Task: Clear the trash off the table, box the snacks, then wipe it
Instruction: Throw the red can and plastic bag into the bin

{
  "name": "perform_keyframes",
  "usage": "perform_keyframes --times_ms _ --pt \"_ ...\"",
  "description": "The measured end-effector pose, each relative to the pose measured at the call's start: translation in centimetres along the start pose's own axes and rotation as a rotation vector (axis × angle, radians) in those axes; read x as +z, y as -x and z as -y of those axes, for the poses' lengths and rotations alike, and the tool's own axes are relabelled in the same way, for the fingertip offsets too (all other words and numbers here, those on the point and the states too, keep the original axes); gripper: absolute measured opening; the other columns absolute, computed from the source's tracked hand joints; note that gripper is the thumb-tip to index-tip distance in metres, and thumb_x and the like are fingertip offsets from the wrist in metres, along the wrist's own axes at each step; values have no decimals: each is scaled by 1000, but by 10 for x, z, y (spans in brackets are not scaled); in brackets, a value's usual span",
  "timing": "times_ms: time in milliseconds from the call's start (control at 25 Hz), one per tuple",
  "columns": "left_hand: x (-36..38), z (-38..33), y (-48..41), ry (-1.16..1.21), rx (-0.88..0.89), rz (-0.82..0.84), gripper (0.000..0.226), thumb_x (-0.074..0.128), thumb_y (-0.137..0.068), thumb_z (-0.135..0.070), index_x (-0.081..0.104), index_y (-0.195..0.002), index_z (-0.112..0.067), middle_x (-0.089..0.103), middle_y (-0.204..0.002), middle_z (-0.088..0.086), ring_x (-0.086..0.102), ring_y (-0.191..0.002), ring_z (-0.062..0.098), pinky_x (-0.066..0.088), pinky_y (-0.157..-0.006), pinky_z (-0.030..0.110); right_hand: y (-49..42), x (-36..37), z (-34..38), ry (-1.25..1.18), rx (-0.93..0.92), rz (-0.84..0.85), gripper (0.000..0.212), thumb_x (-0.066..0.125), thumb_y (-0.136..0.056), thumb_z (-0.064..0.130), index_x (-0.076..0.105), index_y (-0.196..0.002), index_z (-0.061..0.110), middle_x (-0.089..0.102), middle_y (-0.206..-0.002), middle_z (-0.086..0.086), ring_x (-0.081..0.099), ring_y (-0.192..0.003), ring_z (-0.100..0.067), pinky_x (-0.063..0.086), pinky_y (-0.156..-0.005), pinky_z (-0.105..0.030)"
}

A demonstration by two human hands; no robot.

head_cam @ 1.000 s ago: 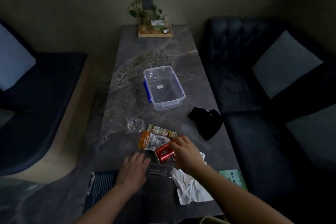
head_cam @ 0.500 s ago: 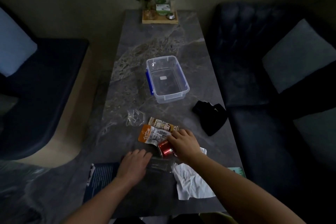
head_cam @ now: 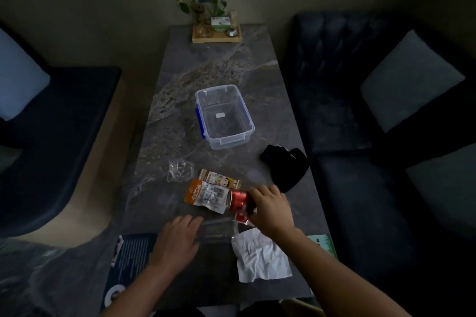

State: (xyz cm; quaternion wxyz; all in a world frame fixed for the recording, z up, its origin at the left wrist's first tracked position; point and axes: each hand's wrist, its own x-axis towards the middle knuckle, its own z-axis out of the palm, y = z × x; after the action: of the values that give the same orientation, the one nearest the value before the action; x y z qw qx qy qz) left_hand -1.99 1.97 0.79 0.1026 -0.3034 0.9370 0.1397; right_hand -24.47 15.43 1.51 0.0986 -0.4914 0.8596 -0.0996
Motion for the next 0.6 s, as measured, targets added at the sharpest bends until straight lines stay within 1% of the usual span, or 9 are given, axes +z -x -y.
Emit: perform_keyframes --times_ms 120,280,400,440,520,560,600 --pt "2 -7 7 24 -41 -30 57 55 -89 -43 41 -142 -29 53 -125 -9 47 -115 14 43 -92 29 16 -4 -6 -33 52 -43 61 72 -77 54 50 -130 36 60 -125 7 49 -112 -19 44 -91 -37" --pt "6 -14 16 68 0 -29 62 54 -87 -52 38 -142 -30 53 -127 -8 47 -115 15 42 -94 31 51 -6 -9 -64 177 -44 64 70 -77 54 48 -135 34 59 -128 7 48 -116 -20 44 -94 -38" --pt "0 -17 14 59 80 -25 67 55 -85 -55 38 -144 -28 54 -130 -6 48 -118 17 42 -96 31 69 -12 -5 -63 310 -112 63 68 -77 53 50 -134 33 61 -123 6 50 -112 -20 45 -91 -37" --pt "6 -24 14 89 93 -51 68 57 -85 -55 38 -144 -27 54 -131 -5 48 -118 17 42 -97 32 79 -16 -6 -86 332 -97 62 69 -76 53 52 -133 32 61 -120 5 51 -111 -21 46 -89 -37" --pt "11 -27 20 111 89 -52 70 58 -84 -54 38 -145 -27 54 -132 -5 49 -119 16 43 -97 32 95 -16 -8 -88 364 -48 59 67 -75 53 56 -128 31 62 -113 4 53 -106 -21 47 -84 -35" --pt "8 -30 29 87 205 9 71 58 -84 -55 38 -145 -27 54 -132 -5 49 -119 16 43 -97 32 130 -11 1 -100 499 -116 56 65 -74 53 58 -124 31 63 -109 4 54 -103 -21 47 -81 -35" --pt "13 -36 41 39 377 72 71 58 -84 -56 38 -145 -26 55 -132 -5 49 -119 17 43 -97 32 183 -11 22 -126 715 -135 53 64 -73 54 59 -120 31 63 -106 4 55 -101 -21 47 -78 -34"
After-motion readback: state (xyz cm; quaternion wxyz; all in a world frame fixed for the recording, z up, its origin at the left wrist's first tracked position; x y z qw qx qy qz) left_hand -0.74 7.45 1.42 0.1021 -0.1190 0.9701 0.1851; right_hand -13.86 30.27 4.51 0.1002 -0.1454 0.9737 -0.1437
